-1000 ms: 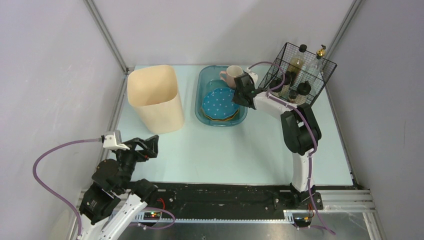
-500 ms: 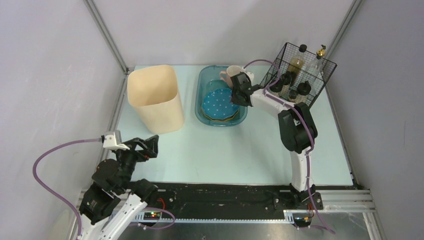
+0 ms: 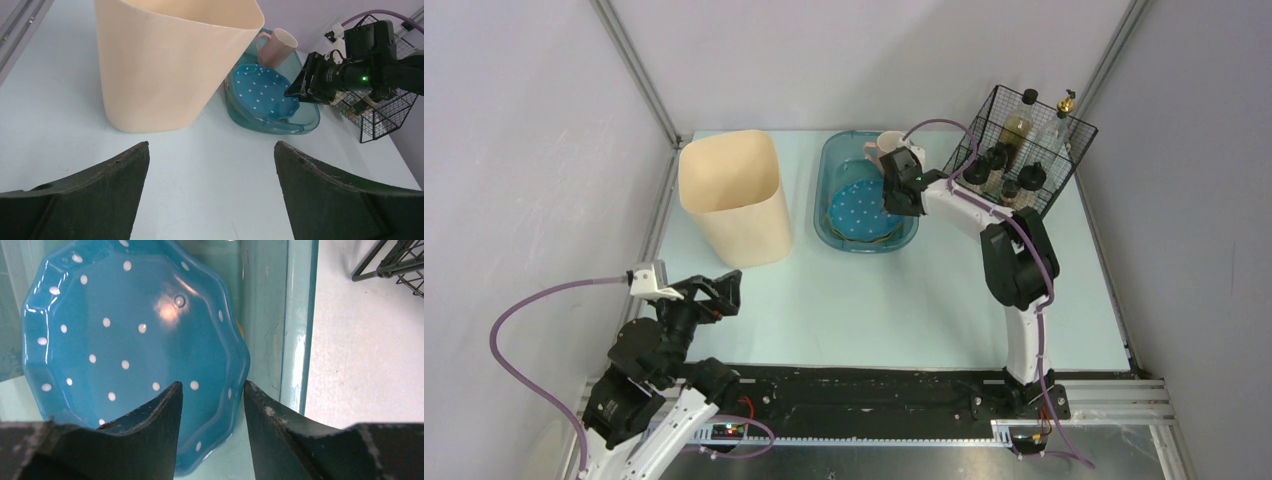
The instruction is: Clear the kitchen counter
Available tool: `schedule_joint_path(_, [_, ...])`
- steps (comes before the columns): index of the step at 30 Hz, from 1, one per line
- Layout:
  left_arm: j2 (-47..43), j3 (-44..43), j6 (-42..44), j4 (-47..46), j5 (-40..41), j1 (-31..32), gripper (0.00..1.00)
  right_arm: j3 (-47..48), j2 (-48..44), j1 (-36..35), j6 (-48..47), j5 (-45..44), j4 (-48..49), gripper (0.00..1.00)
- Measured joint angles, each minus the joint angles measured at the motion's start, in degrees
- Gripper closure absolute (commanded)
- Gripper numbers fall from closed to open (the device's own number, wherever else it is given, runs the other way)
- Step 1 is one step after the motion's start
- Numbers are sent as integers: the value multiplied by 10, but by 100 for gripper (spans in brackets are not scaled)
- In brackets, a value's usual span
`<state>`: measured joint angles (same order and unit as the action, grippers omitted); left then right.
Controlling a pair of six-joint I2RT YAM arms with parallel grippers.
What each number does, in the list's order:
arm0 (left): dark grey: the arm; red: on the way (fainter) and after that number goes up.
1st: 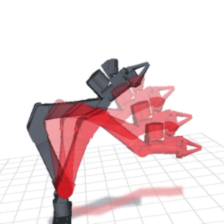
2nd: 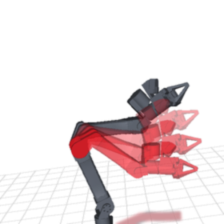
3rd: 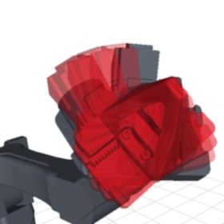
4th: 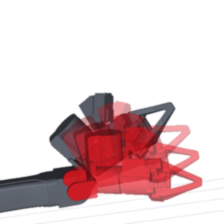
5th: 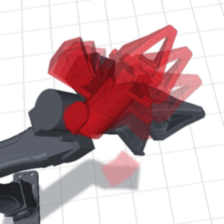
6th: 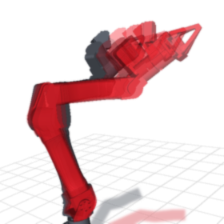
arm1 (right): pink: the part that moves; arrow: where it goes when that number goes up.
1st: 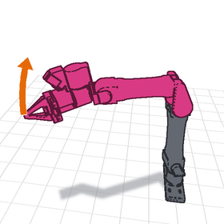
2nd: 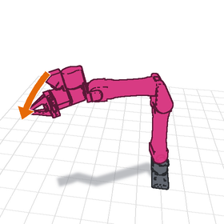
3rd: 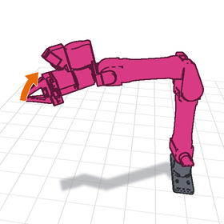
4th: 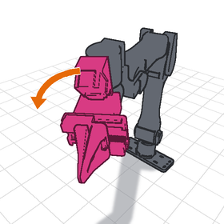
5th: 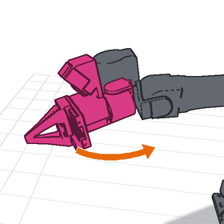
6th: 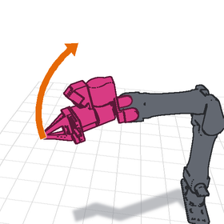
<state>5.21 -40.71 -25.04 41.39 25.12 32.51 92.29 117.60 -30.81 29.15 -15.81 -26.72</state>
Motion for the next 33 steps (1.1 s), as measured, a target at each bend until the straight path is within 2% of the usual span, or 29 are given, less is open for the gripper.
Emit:
schedule_joint_path(12, [3,0,0,0,0,0,2,34,-18,-6,-29,-3,-71,47])
schedule_joint_path(19, [7,0,0,0,0,0,2,31,-90,-14,-47,-3,-86,46])
schedule_joint_path(24, [8,0,0,0,0,0,2,-17,-198,-51,-76,-12,-56,34])
schedule_joint_path(31, [8,0,0,0,0,0,2,-104,-340,-150,-113,-71,-15,18])
schedule_joint_path(33, [9,0,0,0,0,0,2,-130,-375,-175,-122,-89,-12,7])
